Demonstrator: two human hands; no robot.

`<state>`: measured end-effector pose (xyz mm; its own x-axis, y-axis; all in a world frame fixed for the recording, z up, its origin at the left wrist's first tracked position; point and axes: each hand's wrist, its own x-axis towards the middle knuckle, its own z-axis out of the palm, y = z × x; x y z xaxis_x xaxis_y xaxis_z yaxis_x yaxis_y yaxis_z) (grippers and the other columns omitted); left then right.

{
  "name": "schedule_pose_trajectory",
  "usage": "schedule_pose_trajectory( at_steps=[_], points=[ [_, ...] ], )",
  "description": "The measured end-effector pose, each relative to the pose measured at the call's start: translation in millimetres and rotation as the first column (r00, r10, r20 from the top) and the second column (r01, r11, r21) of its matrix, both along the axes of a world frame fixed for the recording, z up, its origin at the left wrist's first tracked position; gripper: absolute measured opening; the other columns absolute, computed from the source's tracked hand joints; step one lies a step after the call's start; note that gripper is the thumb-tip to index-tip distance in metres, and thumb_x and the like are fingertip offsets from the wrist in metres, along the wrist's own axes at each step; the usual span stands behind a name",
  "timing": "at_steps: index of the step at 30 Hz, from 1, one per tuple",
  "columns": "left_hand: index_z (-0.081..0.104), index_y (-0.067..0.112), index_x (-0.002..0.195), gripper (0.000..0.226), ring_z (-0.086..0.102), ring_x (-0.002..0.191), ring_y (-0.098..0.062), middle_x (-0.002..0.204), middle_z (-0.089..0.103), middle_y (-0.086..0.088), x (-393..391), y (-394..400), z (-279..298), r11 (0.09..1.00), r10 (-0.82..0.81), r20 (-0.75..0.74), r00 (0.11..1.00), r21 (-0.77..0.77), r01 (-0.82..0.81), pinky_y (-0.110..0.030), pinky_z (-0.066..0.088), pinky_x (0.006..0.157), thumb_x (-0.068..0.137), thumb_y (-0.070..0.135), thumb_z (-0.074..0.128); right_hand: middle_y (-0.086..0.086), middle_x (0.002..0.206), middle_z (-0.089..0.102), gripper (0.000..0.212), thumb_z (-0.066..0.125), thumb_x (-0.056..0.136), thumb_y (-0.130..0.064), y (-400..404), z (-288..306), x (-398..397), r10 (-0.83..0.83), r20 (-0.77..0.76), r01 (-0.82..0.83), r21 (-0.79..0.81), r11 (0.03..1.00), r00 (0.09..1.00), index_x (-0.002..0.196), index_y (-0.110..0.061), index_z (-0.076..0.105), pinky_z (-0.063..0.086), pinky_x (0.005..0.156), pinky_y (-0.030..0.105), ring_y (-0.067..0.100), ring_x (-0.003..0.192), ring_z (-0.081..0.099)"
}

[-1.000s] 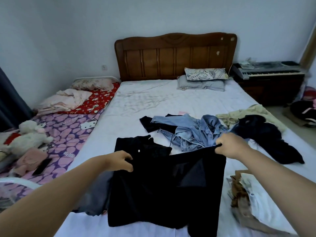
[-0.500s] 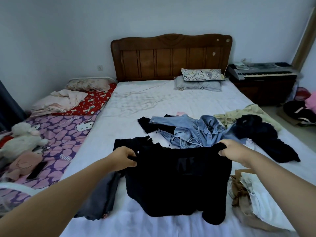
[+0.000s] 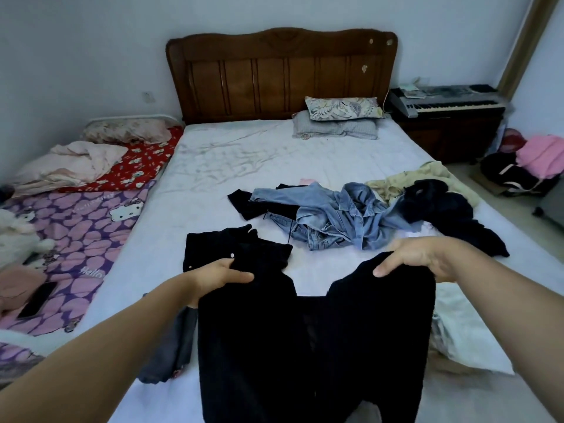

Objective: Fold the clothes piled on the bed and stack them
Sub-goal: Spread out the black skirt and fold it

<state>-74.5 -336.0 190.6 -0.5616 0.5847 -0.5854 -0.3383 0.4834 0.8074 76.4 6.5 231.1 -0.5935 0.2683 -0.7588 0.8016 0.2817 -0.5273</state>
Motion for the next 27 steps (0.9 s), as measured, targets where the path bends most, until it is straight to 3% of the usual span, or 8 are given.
schedule_pose_trajectory(
  at_steps=[3, 6, 10, 13, 16, 18, 21, 27],
  points=[
    [0.065, 0.006, 0.095, 0.012, 0.070, 0.072, -0.025, 0.082, 0.071, -0.012, -0.9, 11.7, -14.0, 0.999, 0.039, -0.038, 0.999, -0.020, -0.040, -0.031, 0.056, 0.063, 0.083, 0.006, 0.066, 0.016, 0.083, 0.068, 0.029, 0.075, 0.073, -0.010, 6.1, -9.0, -8.3, 0.025, 0.000, -0.025, 0.077, 0.997, 1.000, 0.097, -0.002, 0.061, 0.052, 0.063, 0.032, 0.028, 0.069, 0.066],
    [0.070, 0.008, 0.094, 0.010, 0.071, 0.082, -0.025, 0.089, 0.073, -0.011, -9.7, 24.2, -46.7, 0.979, -0.001, -0.296, 0.955, -0.194, -0.059, -0.034, 0.057, 0.076, 0.084, 0.011, 0.069, 0.007, 0.072, 0.054, 0.016, 0.071, 0.074, -0.014, 18.4, -35.2, -22.1, 0.212, 0.005, -0.200, 0.358, 0.912, 0.977, 0.073, -0.008, 0.056, 0.037, 0.057, 0.026, 0.023, 0.069, 0.053],
    [0.068, 0.019, 0.089, 0.012, 0.065, 0.073, -0.019, 0.079, 0.068, -0.003, -14.1, 46.1, -97.0, 0.821, -0.209, -0.533, 0.820, -0.551, -0.149, -0.033, 0.055, 0.069, 0.087, 0.030, 0.063, 0.001, 0.095, 0.056, 0.008, 0.057, 0.089, -0.022, 31.7, -93.1, -35.6, 0.485, 0.173, -0.463, 0.673, 0.577, 0.857, 0.085, -0.019, 0.063, 0.040, 0.078, 0.029, 0.024, 0.099, 0.055],
    [0.065, 0.013, 0.085, 0.023, 0.062, 0.061, -0.020, 0.068, 0.064, -0.004, -17.7, 69.9, -139.2, 0.797, -0.137, -0.515, 0.846, -0.565, -0.215, -0.027, 0.050, 0.059, 0.088, 0.032, 0.053, 0.002, 0.113, 0.056, 0.019, 0.048, 0.093, -0.021, 40.9, -149.6, -45.3, 0.505, 0.252, -0.463, 0.814, 0.350, 0.826, 0.106, -0.019, 0.063, 0.041, 0.079, 0.029, 0.023, 0.106, 0.056],
    [0.064, 0.010, 0.097, 0.016, 0.067, 0.072, -0.026, 0.076, 0.068, -0.010, -27.8, 97.9, -185.0, 0.812, 0.044, -0.499, 0.866, -0.487, -0.322, -0.034, 0.054, 0.070, 0.093, 0.017, 0.050, 0.006, 0.104, 0.062, 0.017, 0.046, 0.090, -0.009, 54.7, -204.9, -63.7, 0.406, 0.145, -0.340, 0.817, 0.465, 0.902, 0.098, -0.015, 0.061, 0.040, 0.066, 0.027, 0.028, 0.094, 0.062],
    [0.058, 0.014, 0.123, 0.031, 0.062, 0.103, -0.025, 0.111, 0.066, -0.010, -33.5, 110.0, -208.3, 0.818, 0.093, -0.542, 0.835, -0.436, -0.374, -0.036, 0.048, 0.093, 0.093, 0.014, 0.051, 0.011, 0.108, 0.057, 0.017, 0.046, 0.090, -0.005, 61.2, -234.5, -75.0, 0.377, 0.015, -0.241, 0.792, 0.561, 0.926, 0.103, -0.010, 0.056, 0.044, 0.069, 0.032, 0.033, 0.092, 0.059],
    [0.035, 0.019, 0.145, 0.056, 0.034, 0.136, -0.018, 0.151, 0.032, -0.002, -31.3, 120.9, -248.8, 0.845, 0.030, -0.528, 0.849, -0.440, -0.303, -0.031, 0.029, 0.111, 0.093, 0.020, 0.055, 0.013, 0.124, 0.048, 0.032, 0.053, 0.091, -0.013, 60.7, -280.9, -84.6, 0.410, -0.084, -0.206, 0.762, 0.613, 0.908, 0.122, -0.007, 0.048, 0.044, 0.078, 0.038, 0.034, 0.105, 0.052],
    [0.054, 0.020, 0.130, 0.035, 0.039, 0.130, -0.009, 0.143, 0.040, 0.007, 26.0, 130.8, -320.6, 0.850, -0.199, -0.447, 0.872, -0.521, -0.074, -0.019, 0.031, 0.105, 0.096, 0.024, 0.053, 0.003, 0.109, 0.057, 0.022, 0.051, 0.094, -0.022, 25.8, -360.7, -64.3, 0.560, -0.119, -0.371, 0.636, 0.677, 0.820, 0.111, -0.011, 0.060, 0.046, 0.082, 0.030, 0.020, 0.101, 0.053]
  ],
)
